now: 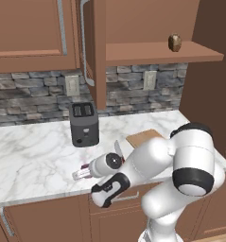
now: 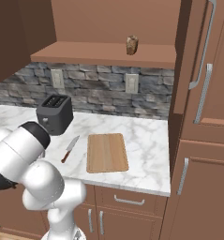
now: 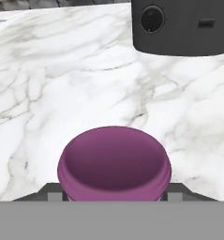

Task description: Pick the bread, place it on the cutting board, pick the jam, place it on the counter, and close the cabinet.

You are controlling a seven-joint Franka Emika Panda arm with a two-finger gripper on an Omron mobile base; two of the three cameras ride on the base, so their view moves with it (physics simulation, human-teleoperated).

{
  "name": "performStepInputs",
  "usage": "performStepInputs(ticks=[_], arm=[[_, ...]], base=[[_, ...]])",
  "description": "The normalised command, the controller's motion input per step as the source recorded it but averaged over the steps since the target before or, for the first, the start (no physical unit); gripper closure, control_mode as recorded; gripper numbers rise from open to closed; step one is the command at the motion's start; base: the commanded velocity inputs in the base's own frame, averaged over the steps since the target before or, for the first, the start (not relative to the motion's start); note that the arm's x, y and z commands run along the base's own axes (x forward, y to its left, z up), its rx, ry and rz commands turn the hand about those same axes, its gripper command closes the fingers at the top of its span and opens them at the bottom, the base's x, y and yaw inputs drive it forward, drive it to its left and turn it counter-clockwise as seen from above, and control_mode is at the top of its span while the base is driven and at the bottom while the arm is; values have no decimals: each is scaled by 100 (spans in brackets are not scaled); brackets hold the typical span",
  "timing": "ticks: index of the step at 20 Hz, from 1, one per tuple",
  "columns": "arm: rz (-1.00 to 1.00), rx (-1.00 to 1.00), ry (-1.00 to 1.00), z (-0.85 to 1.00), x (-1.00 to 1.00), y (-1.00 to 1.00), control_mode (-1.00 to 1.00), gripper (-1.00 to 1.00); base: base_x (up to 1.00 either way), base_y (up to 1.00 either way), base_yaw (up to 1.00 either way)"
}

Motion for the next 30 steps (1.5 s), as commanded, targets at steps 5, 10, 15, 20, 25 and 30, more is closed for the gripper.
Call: performStepInputs(ticks=[5, 10, 15, 20, 25, 30], arm=[[0, 0, 0, -6, 3, 4, -100, 100], [0, 0, 0, -5, 2, 4, -100, 100], [0, 0, 2, 0, 0, 1, -100, 100], [0, 0, 0, 0, 0, 1, -100, 100], [0, 0, 0, 0, 0, 0, -100, 100], [0, 0, 0, 0, 0, 0, -100, -100]], base=[[0, 0, 0], [0, 0, 0], [0, 0, 0], [0, 0, 0], [0, 0, 0], [0, 0, 0]])
